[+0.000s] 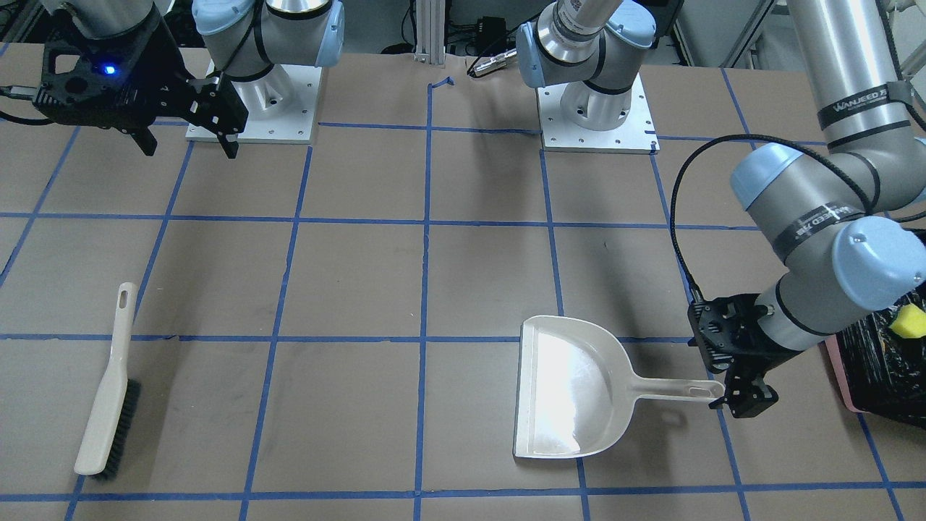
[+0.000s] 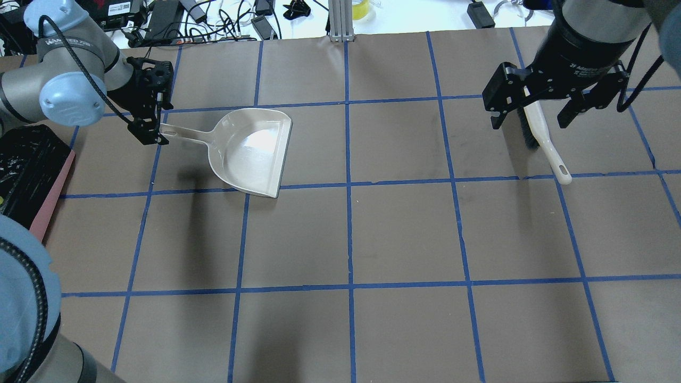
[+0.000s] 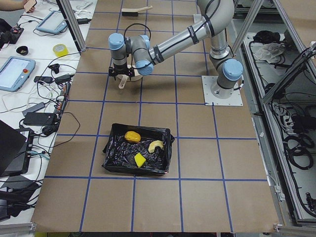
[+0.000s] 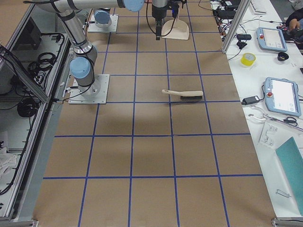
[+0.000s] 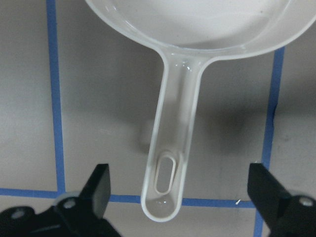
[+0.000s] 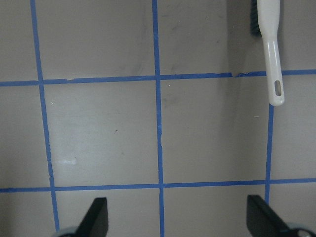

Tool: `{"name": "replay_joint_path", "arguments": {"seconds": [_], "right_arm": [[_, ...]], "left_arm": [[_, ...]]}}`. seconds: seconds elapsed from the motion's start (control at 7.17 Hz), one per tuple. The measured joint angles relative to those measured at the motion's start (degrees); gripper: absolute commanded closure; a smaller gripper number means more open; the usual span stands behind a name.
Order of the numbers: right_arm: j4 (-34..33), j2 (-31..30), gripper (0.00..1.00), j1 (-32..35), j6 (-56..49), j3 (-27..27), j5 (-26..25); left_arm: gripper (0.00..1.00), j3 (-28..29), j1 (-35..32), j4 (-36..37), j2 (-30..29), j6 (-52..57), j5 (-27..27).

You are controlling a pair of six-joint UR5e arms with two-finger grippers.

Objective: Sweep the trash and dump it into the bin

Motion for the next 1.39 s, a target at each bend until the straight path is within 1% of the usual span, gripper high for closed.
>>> {"name": "replay_joint_path", "arguments": {"seconds": [0.14,0.42,0.7,0.84,1.12,1.39], "right_arm": [[-0.01,0.01,0.0,0.0,0.0,0.02,0.05],[-0.02,0.02,0.0,0.0,0.02,0.03,0.12],[0.02,0.02,0.0,0.0,0.08,0.03,0.17],[0.02,0.02,0.0,0.0,0.09,0.05,0.18],[0.06,0.02,0.0,0.0,0.09,0.1,0.18],[0.13,0.02,0.0,0.0,0.09,0.12,0.18]], "left_arm": [[0.0,0.07,2.56,-3.59,2.26,-0.7,0.08],[0.0,0.08,13.58,-9.19,5.57,-1.05,-0.61],[0.0,0.8,23.82,-10.1,5.82,-2.46,-0.93],[0.0,1.23,27.43,-10.1,5.24,-5.03,-1.23],[0.0,2.05,31.93,-8.81,4.12,-10.93,-2.09],[0.0,3.97,32.83,-7.92,3.18,-12.72,-2.57]]}}
